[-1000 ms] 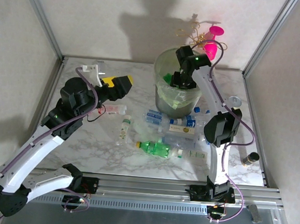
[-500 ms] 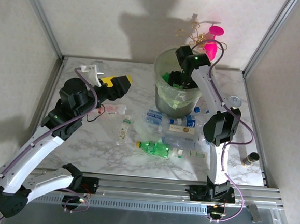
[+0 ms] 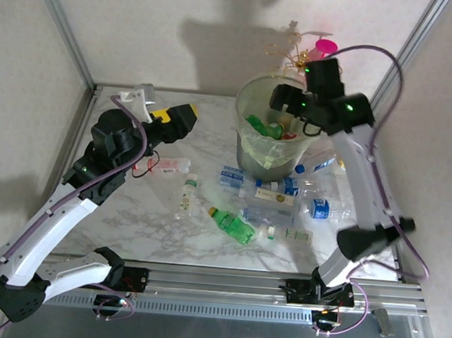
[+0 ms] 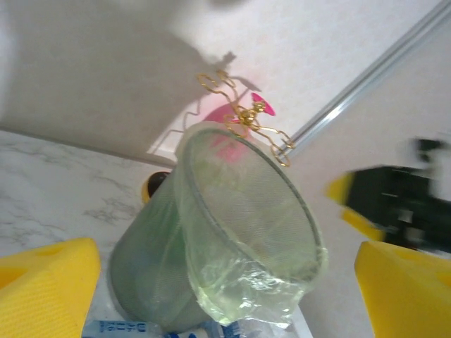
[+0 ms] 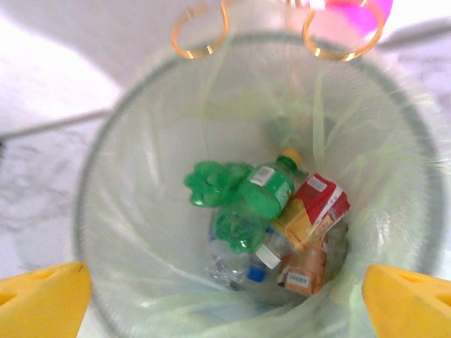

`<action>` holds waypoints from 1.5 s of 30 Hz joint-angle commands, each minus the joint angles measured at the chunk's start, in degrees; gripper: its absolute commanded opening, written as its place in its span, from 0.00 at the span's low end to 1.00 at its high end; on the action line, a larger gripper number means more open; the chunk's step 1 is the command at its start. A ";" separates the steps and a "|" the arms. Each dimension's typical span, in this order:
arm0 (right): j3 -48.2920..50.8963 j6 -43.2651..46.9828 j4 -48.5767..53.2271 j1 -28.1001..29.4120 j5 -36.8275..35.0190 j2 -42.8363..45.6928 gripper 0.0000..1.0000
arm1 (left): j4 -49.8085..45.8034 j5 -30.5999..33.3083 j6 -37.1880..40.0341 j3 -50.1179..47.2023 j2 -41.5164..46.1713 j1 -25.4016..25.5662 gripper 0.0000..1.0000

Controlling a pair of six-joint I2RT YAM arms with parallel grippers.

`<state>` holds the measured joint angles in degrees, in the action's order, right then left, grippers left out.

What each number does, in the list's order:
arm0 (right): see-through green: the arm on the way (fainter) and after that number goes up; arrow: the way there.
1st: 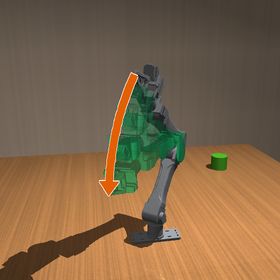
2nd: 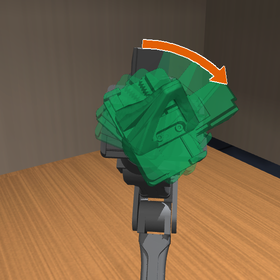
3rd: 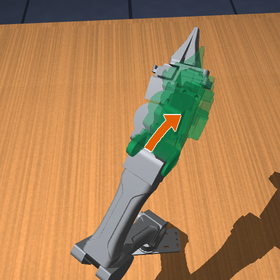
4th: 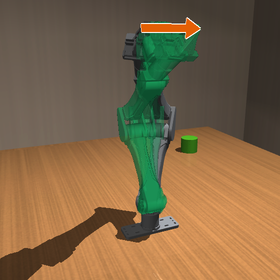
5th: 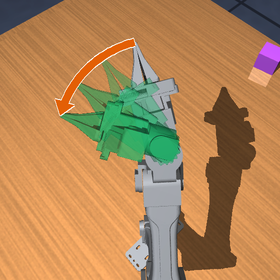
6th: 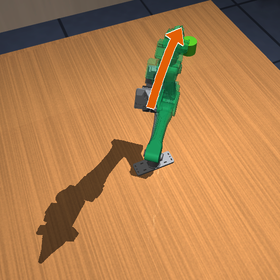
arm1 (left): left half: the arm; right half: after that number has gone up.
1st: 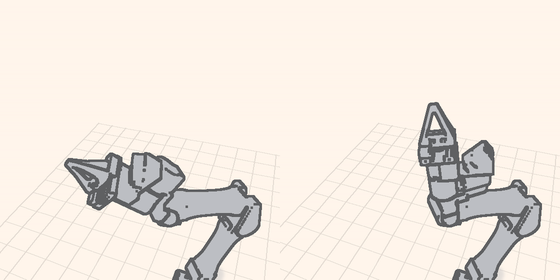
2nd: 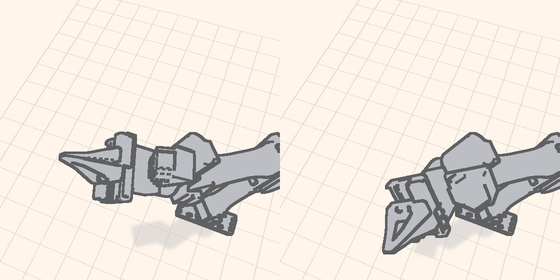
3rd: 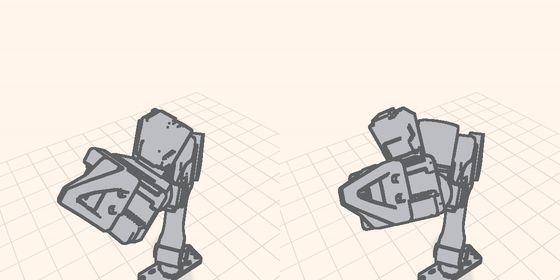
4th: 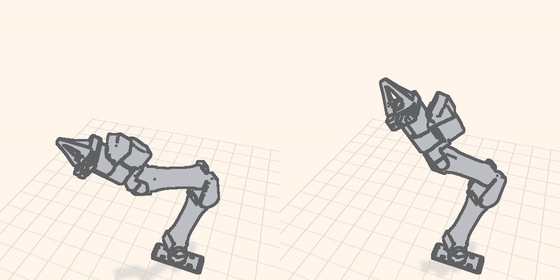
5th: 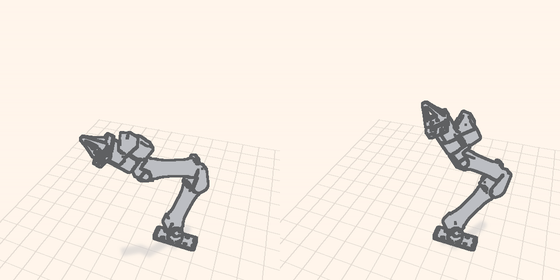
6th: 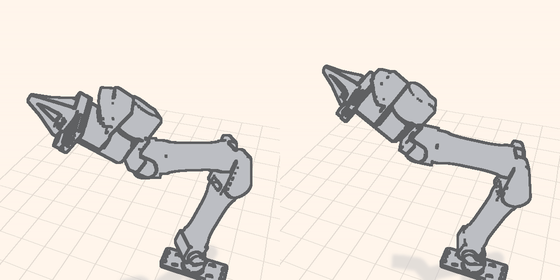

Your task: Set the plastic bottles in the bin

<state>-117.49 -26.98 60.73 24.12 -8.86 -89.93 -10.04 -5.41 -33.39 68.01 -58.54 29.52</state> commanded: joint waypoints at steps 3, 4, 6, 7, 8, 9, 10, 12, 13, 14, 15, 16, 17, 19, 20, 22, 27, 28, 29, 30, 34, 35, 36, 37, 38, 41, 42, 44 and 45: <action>7.95 0.66 -8.64 -3.07 1.25 9.43 0.99 | -4.38 4.98 -2.27 0.37 0.71 -0.56 0.92; 8.72 0.26 -8.32 -3.91 0.64 10.71 0.99 | -4.30 4.95 -2.67 0.43 0.63 -0.52 0.92; 10.35 -0.52 -8.17 -5.68 -0.99 12.85 0.98 | -4.11 5.13 -3.16 0.32 0.24 -0.57 0.92; 11.36 -0.78 -8.29 -6.60 -1.98 14.08 0.97 | -4.23 5.38 -3.18 0.40 -0.04 -0.52 0.91; 12.30 -1.38 -8.28 -7.31 -3.62 15.26 0.97 | -4.53 5.64 -3.18 0.61 -0.40 -0.56 0.92; 13.32 -2.50 -8.02 -8.14 -6.12 16.46 0.97 | -5.18 6.35 -3.24 0.91 -0.90 -0.52 0.91; 14.53 -3.46 -7.95 -9.43 -7.70 17.67 0.96 | -6.05 7.09 -3.26 1.43 -1.37 -0.51 0.91; 17.36 -5.99 -8.25 -12.15 -9.25 19.39 0.94 | -7.94 8.48 -3.26 2.16 -2.12 -0.55 0.91; 19.59 -7.16 -8.98 -13.81 -8.49 20.23 0.93 | -8.58 8.90 -3.18 2.47 -2.19 -0.51 0.91; 21.56 -7.85 -10.10 -15.68 -6.87 20.75 0.93 | -9.08 9.24 -3.09 2.61 -2.27 -0.51 0.91; 23.97 -8.63 -11.32 -17.21 -5.49 21.21 0.92 | -9.57 9.65 -3.00 2.74 -2.35 -0.53 0.91; 26.43 -9.32 -12.63 -18.82 -4.33 21.45 0.92 | -9.99 9.95 -3.00 2.73 -2.19 -0.51 0.91; 28.56 -10.07 -13.93 -20.64 -2.93 21.40 0.92 | -10.38 10.19 -3.21 2.66 -1.99 -0.50 0.91; 32.85 -12.66 -16.44 -24.71 0.50 20.64 0.91 | -10.59 10.50 -4.74 1.59 -1.07 -0.51 0.91; 35.23 -14.22 -18.10 -26.54 2.52 19.84 0.91 | -10.19 9.94 -5.48 0.43 -0.50 -0.52 0.91; 38.96 -17.36 -20.61 -30.24 6.85 17.08 0.91 | -9.99 8.76 -5.59 -1.21 0.63 -0.52 0.91; 38.27 -18.22 -21.72 -32.23 12.71 4.89 0.92 | -11.92 11.90 -1.88 -2.63 4.03 -0.51 0.92; 37.42 -17.94 -21.42 -32.26 13.48 2.53 0.92 | -12.10 12.51 -1.33 -2.64 4.50 -0.51 0.92; 36.12 -17.73 -20.44 -32.17 13.56 0.11 0.92 | -12.28 12.86 -0.93 -2.75 5.08 -0.56 0.92; 34.83 -17.81 -19.40 -31.92 12.62 -2.53 0.92 | -12.35 13.01 -0.61 -2.87 5.41 -0.55 0.92; 30.18 -16.46 -18.14 -30.59 12.40 -9.85 0.95 | -12.48 12.61 -0.01 -3.58 5.96 -0.69 0.92; 28.35 -16.17 -17.12 -30.16 12.31 -12.15 0.96 | -12.51 12.54 0.01 -3.76 5.85 -0.69 0.92; 26.81 -16.14 -16.19 -29.96 12.53 -14.46 0.97 | -12.56 12.61 -0.08 -3.68 5.90 -0.77 0.92; 25.47 -16.40 -15.18 -30.01 12.47 -16.14 0.97 | -12.75 12.61 -0.09 -3.67 5.80 -0.82 0.92; 23.49 -17.07 -13.17 -29.85 11.98 -18.76 0.97 | -12.87 12.57 -0.01 -3.46 5.76 -0.87 0.92; 20.29 -18.77 -10.72 -29.74 11.48 -23.44 0.98 | -13.08 12.18 0.16 -2.91 5.76 -1.12 0.92; 19.88 -19.68 -10.39 -29.66 11.54 -24.72 0.98 | -13.21 12.26 0.19 -2.80 5.73 -1.14 0.92; 19.67 -21.65 -10.20 -29.72 12.25 -26.70 0.99 | -13.58 12.75 0.01 -2.38 5.68 -1.29 0.92; 19.75 -22.43 -10.23 -29.67 12.66 -27.70 0.99 | -13.74 13.04 -0.09 -2.22 5.68 -1.30 0.92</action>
<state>-96.44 -46.06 46.39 -5.58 3.14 -115.28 -22.81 6.11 -34.46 65.04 -53.04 28.75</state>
